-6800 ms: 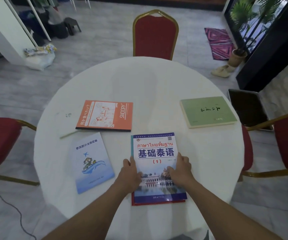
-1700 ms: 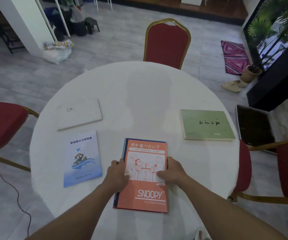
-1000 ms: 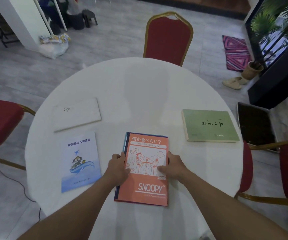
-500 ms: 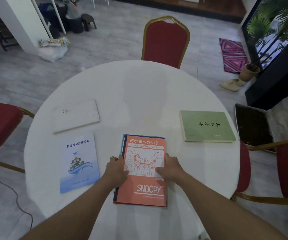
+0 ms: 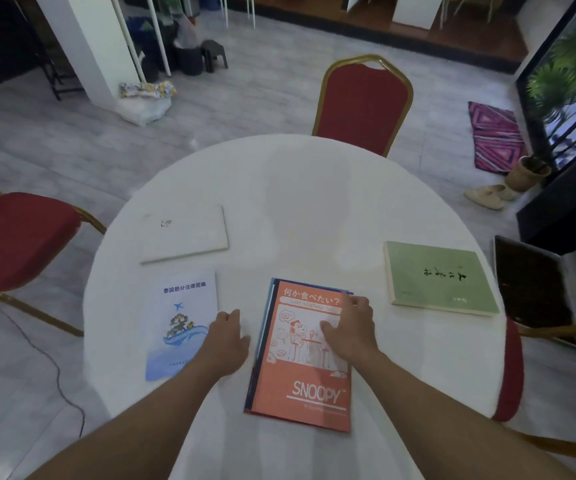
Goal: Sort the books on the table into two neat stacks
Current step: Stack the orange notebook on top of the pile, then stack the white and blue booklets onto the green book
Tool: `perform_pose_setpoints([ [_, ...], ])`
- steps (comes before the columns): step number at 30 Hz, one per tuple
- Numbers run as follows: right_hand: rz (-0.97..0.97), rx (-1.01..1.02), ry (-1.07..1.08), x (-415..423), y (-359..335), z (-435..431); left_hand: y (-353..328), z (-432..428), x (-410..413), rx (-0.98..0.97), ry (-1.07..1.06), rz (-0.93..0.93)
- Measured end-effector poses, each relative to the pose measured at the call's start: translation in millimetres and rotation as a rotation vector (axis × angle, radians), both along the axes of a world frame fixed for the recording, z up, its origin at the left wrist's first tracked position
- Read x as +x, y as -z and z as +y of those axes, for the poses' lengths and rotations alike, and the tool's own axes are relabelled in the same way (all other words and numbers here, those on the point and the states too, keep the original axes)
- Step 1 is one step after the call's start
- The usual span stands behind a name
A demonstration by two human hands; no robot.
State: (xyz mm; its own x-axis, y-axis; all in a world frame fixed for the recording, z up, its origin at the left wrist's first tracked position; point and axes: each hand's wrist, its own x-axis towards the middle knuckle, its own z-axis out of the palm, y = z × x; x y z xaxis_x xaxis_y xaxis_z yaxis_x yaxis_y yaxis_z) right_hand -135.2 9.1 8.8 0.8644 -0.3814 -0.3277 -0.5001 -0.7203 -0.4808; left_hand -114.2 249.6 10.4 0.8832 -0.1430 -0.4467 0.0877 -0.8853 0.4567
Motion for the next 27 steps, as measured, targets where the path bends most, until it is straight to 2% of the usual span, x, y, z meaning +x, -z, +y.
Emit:
perform_pose_setpoints([
  [6,-0.003,0.119,-0.228,39.1,-5.9,61.6,4.0,72.1,10.6,0.087,-0.181,-0.077],
  [10,0.066,0.186,-0.370,62.2,6.0,112.9,12.1,112.6,14.1,0.180,-0.300,-0.010],
  [15,0.170,0.185,-0.471,78.6,24.8,164.3,14.1,129.8,17.6,0.163,-0.368,0.036],
  [21,0.206,0.191,-0.416,87.7,35.9,199.0,21.7,131.4,29.4,0.089,-0.426,0.061],
  [27,0.297,0.243,-0.379,107.9,35.4,193.9,20.4,134.2,38.8,-0.021,-0.540,0.125],
])
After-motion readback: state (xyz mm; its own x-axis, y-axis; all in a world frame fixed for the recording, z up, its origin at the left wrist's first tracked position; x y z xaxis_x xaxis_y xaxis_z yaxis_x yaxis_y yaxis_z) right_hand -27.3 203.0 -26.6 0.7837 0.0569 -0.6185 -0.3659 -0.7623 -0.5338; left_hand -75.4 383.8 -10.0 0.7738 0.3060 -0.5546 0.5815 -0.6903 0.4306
